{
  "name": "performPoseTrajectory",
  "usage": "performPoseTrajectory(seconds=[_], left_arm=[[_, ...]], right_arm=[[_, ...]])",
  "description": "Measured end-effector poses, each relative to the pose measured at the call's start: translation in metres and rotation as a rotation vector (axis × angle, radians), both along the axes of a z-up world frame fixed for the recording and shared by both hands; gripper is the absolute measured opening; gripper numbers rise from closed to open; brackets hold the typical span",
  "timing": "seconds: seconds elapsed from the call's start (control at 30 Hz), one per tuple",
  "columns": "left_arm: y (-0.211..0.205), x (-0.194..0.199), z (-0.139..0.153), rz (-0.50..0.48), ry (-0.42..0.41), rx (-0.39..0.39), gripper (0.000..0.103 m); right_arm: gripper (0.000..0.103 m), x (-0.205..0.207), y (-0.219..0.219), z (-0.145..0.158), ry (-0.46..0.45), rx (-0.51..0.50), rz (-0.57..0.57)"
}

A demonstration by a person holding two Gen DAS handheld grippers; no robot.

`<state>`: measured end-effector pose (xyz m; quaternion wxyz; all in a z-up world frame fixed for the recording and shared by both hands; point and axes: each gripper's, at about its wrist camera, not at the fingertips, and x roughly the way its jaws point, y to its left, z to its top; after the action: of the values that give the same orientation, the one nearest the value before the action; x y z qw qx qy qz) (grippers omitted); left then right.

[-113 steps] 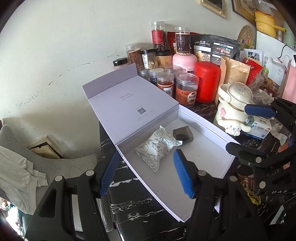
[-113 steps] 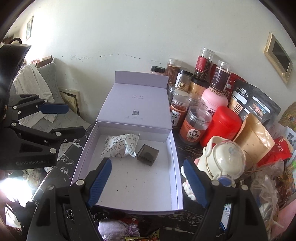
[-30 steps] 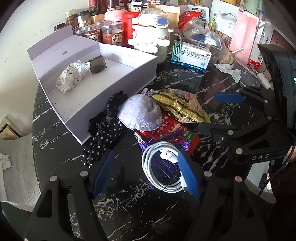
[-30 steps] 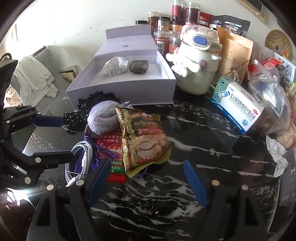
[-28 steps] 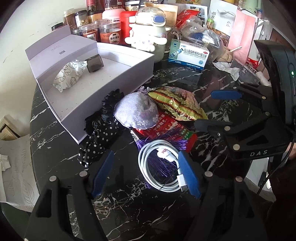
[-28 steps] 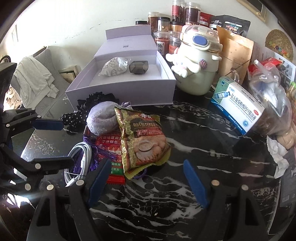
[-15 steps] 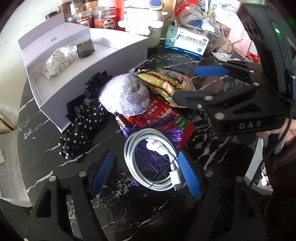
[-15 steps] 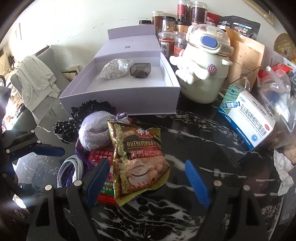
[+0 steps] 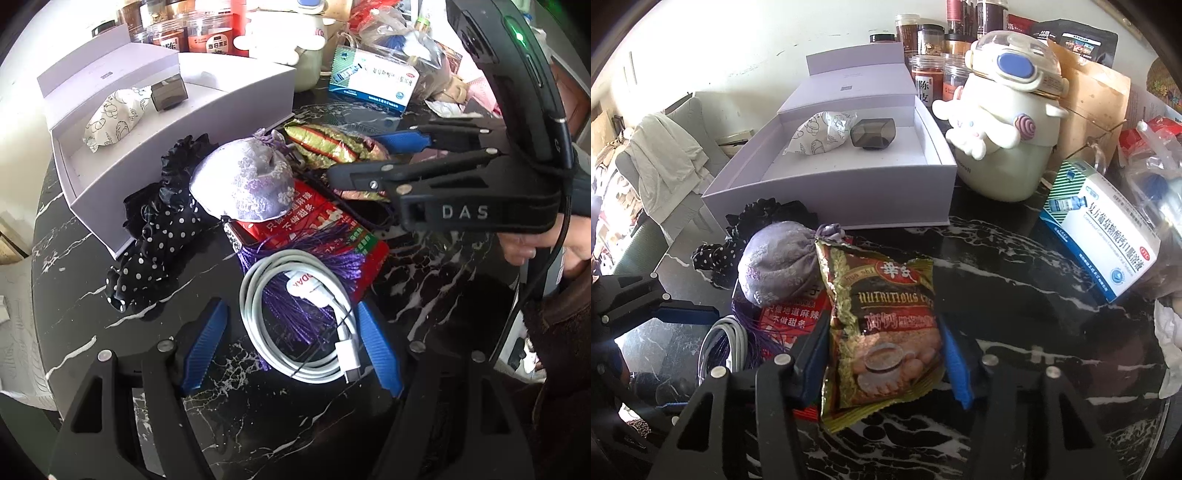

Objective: Organize objects
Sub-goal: 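Grasp the white coiled cable with the left tool while the right tool grasps the brown snack bag, then lift and carry the cable and brown snack bag toward the white box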

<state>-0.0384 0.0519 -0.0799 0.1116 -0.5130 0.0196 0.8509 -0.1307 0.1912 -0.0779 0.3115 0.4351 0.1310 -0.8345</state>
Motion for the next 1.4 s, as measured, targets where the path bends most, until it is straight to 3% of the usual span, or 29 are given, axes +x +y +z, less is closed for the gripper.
performPoseTrajectory(seconds=[0.33,0.47,0.63,1.17,1.4], left_arm=[[-0.011,0.010,0.003,0.013,0.002,0.007,0.064],[-0.013,0.018,0.004,0.006,0.014,0.010,0.055],[-0.016,0.023,0.003,0.019,0.020,0.023,0.054],[-0.026,0.056,0.007,0.025,-0.006,-0.040,0.055],[-0.022,0.048,0.005,0.031,0.019,-0.062,0.070]], right_arm=[[0.056,0.025,0.030,0.001,0.013,0.033,-0.059],[0.056,0.036,0.039,0.001,0.013,0.038,-0.074],[0.056,0.048,0.047,0.001,0.015,0.041,-0.092],[0.056,0.089,0.049,0.001,0.020,0.066,-0.076],[0.062,0.088,0.047,-0.002,0.011,0.078,-0.076]])
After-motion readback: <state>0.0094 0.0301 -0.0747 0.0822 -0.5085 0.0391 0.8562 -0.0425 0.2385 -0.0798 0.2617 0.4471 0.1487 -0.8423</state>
